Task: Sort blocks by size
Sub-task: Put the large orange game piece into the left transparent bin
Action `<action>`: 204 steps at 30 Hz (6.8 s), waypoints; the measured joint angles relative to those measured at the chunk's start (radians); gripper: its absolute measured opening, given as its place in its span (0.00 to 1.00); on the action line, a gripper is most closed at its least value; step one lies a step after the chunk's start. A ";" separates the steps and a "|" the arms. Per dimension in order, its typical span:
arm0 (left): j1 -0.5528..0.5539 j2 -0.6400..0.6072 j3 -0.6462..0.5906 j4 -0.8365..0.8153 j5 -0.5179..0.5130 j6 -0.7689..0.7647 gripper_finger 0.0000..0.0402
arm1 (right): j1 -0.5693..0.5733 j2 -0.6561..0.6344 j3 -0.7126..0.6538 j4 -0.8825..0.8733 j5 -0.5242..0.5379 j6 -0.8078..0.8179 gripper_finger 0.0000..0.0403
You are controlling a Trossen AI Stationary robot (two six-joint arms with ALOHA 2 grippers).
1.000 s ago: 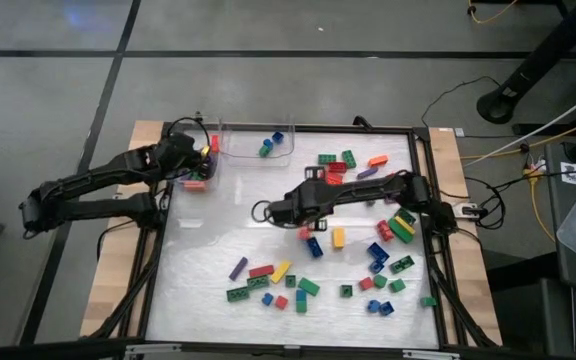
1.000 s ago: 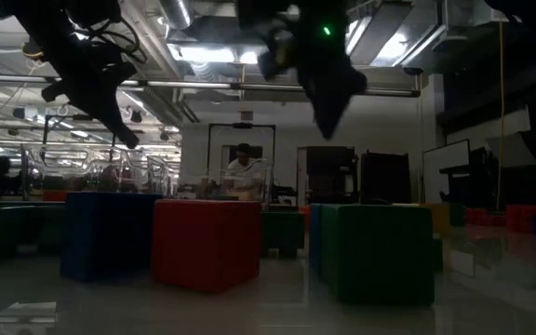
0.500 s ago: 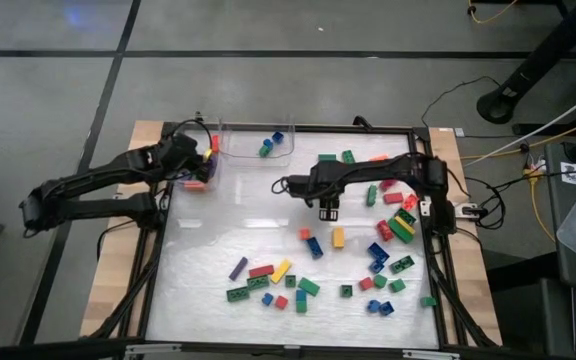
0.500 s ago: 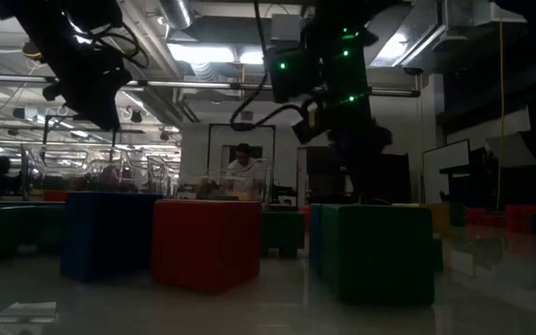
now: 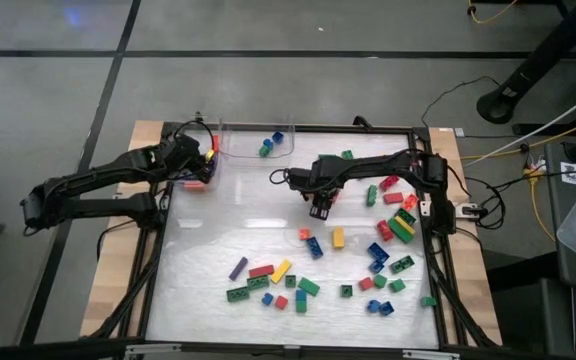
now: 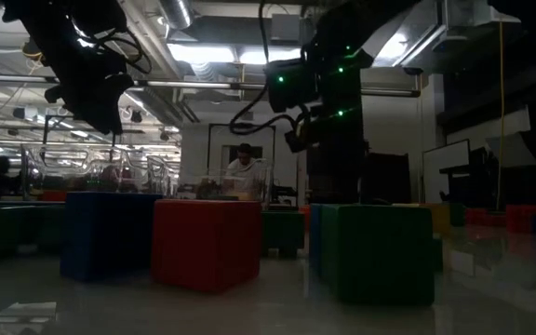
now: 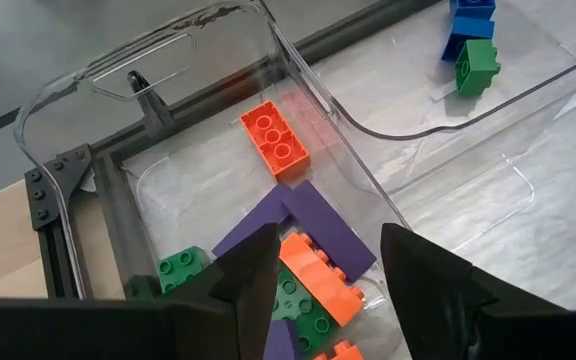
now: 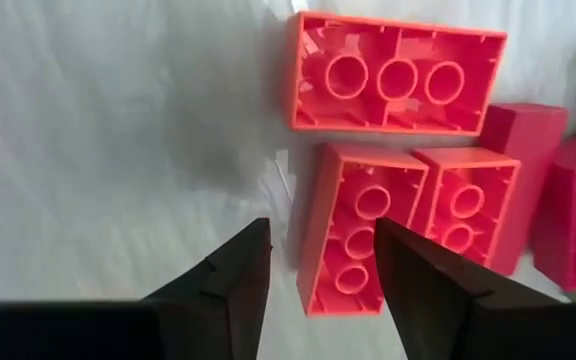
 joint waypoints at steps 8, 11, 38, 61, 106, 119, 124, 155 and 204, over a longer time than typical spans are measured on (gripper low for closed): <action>0.000 0.000 0.000 0.000 0.001 -0.001 0.40 | 0.002 -0.006 -0.078 0.065 0.084 0.084 0.44; 0.000 0.000 0.000 0.000 0.001 -0.004 0.40 | 0.001 -0.006 -0.080 0.067 0.084 0.090 0.43; 0.000 0.000 0.000 0.000 0.055 -0.004 0.40 | 0.086 0.006 0.035 0.032 -0.005 0.108 0.27; 0.000 0.000 0.000 0.000 0.055 0.000 0.40 | 0.078 0.002 -0.009 0.030 0.016 0.162 0.59; -0.098 0.001 0.000 0.256 0.662 -0.333 0.40 | 0.105 0.002 0.082 0.863 -0.058 -0.195 0.36; -0.209 0.139 0.000 0.448 0.661 -0.348 0.40 | 0.108 0.002 0.082 0.906 -0.059 -0.210 0.37; -0.226 0.208 -0.002 0.529 0.653 -0.374 0.40 | 0.108 0.002 0.082 0.870 -0.064 -0.207 0.37; -0.224 0.399 -0.001 0.658 0.632 -0.533 0.21 | 0.127 0.001 0.083 0.780 0.001 -0.205 0.40; 0.203 -0.017 0.000 -0.007 0.051 -0.043 0.24 | 0.014 0.053 0.082 0.178 0.144 0.723 0.63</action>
